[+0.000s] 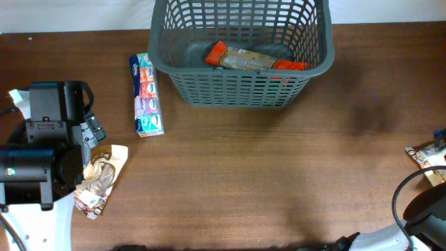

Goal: Pack container
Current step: 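Move the right gripper to the beige wrapper at the right edge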

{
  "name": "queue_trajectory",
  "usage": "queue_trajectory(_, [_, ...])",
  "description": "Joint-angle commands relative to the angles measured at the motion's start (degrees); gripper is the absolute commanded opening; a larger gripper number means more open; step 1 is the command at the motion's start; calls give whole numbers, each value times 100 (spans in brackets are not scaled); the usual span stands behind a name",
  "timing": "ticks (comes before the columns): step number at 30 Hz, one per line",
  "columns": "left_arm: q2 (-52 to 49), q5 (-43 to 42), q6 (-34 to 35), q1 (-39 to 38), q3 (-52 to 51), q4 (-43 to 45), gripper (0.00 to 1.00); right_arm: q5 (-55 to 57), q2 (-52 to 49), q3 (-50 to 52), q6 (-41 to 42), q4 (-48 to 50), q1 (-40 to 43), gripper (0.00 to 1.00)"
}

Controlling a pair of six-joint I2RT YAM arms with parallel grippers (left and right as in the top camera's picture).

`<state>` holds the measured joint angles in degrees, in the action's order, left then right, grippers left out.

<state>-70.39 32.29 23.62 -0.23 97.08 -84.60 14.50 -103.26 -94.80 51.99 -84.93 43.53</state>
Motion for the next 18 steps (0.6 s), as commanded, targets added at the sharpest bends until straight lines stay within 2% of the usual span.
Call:
queue_trajectory(1, [24,-17,11,28,50,7,100,520,-9,4,1460,-50,7,99])
queue_trajectory(3, [24,-17,13,28,52,7,99,376,-9,4,1617,179,4,99])
queue_trajectory(5, [24,-17,13,28,52,7,100,313,-9,4,1150,380,-2,99])
queue_trajectory(7, [24,-17,13,28,50,7,100,308,-9,4,293,612,-7,99])
queue_trajectory(11, [24,-20,11,28,52,7,100,-46,-9,11,-2691,1292,-120,99])
queue_trajectory(12, [24,-20,13,28,52,7,100,-306,-9,9,-3104,1392,-129,99])
queue_trajectory(15, [24,-17,13,28,52,7,100,-645,-9,9,-3512,1539,-157,99])
queue_trajectory(18, [24,-20,13,28,52,7,100,258,-9,9,-3534,1532,-144,99])
